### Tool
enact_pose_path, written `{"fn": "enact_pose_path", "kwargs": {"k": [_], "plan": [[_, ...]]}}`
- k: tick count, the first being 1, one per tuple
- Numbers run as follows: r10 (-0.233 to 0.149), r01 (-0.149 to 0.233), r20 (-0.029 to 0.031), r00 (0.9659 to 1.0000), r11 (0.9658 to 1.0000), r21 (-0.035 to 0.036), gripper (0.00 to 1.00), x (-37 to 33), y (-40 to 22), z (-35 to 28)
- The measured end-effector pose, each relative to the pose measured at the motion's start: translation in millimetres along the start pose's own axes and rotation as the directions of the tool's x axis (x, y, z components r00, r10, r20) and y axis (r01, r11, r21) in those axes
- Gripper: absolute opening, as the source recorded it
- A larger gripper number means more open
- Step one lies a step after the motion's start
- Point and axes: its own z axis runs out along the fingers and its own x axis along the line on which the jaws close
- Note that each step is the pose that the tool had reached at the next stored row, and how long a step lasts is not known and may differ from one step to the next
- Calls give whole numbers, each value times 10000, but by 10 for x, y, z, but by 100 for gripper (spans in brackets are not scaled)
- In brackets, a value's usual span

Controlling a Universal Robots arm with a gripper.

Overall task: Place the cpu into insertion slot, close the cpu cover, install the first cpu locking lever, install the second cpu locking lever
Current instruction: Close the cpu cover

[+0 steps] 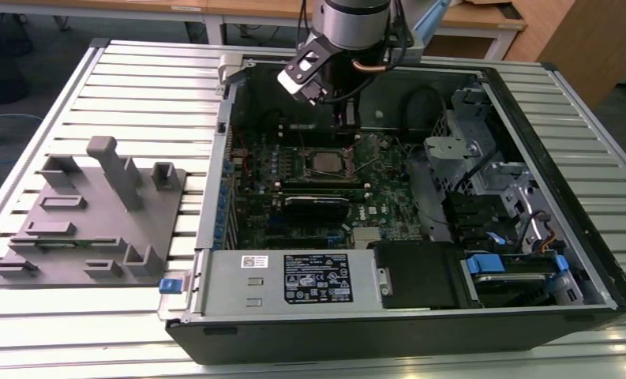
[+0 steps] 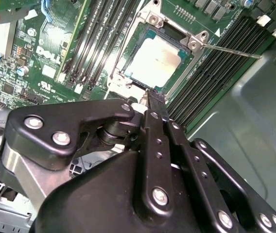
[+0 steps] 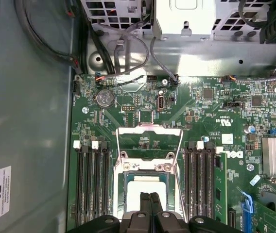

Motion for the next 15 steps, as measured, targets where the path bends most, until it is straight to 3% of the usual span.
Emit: {"fn": "enact_pose_path", "kwargs": {"k": [15], "plan": [[1,-1,0,10000,10000,0,11,0,58,5]]}}
